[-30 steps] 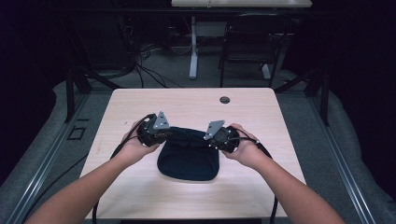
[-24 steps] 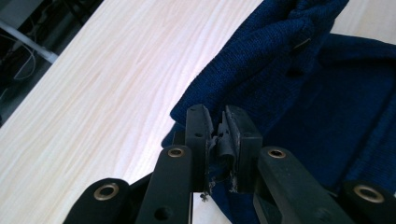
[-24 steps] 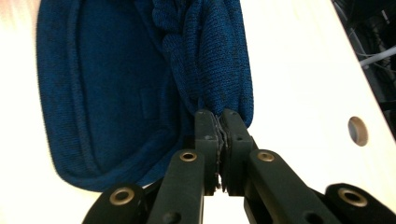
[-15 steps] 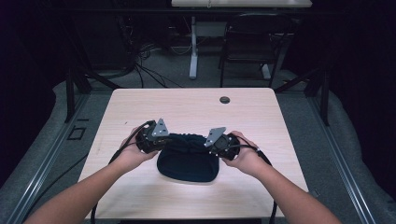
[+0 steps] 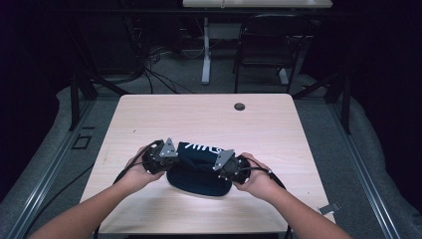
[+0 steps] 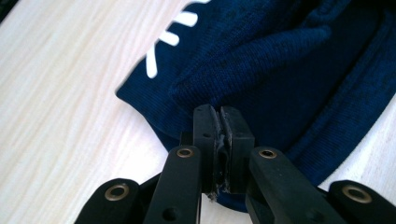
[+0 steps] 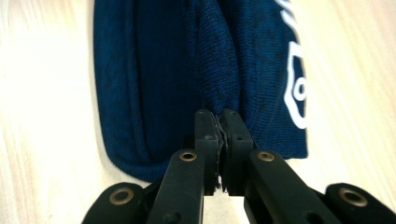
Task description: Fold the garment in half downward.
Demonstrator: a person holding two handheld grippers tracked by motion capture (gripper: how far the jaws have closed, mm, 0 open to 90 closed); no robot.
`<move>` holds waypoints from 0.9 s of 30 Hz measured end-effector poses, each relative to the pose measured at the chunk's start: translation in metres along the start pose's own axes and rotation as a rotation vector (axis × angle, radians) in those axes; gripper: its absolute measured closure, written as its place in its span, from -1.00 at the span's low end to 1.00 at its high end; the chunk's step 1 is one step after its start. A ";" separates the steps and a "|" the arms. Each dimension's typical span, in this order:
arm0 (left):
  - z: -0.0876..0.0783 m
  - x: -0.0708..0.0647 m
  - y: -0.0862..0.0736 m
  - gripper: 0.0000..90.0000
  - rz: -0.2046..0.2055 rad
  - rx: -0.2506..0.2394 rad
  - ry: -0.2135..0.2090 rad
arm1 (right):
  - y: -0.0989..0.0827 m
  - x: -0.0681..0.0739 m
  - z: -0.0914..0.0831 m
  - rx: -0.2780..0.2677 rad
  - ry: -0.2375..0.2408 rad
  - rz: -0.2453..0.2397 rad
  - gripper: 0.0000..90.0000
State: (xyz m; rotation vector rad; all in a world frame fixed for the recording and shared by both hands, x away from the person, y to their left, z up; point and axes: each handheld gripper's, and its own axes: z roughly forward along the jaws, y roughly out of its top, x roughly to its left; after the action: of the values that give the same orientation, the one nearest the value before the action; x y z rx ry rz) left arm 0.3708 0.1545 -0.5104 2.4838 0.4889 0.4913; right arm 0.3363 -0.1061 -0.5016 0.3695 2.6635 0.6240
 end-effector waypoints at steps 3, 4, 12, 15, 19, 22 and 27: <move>0.004 -0.002 -0.005 0.92 -0.009 0.007 -0.007 | -0.001 0.008 0.006 0.004 0.015 0.005 0.92; 0.007 -0.003 -0.007 0.92 -0.010 0.014 -0.011 | -0.002 0.010 0.007 0.001 0.016 0.005 0.92; 0.018 -0.011 -0.019 0.96 -0.027 0.035 -0.045 | -0.009 0.023 0.022 -0.001 0.023 0.034 0.92; 0.022 -0.015 -0.021 0.96 -0.035 0.039 -0.060 | -0.012 0.024 0.025 0.004 0.027 0.034 0.92; 0.027 -0.019 -0.023 0.96 -0.042 0.042 -0.076 | -0.018 0.021 0.030 0.021 0.006 0.030 0.92; 0.032 -0.021 -0.022 0.97 -0.055 0.041 -0.088 | -0.021 0.017 0.031 0.026 -0.018 0.034 0.92; 0.038 -0.024 -0.017 0.97 -0.059 0.039 -0.100 | -0.024 0.008 0.034 0.047 -0.049 0.023 0.90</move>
State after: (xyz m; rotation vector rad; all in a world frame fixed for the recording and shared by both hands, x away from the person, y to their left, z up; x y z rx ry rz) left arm 0.3627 0.1400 -0.5556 2.5091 0.5348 0.3360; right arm 0.3394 -0.1118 -0.5439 0.4236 2.6346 0.5533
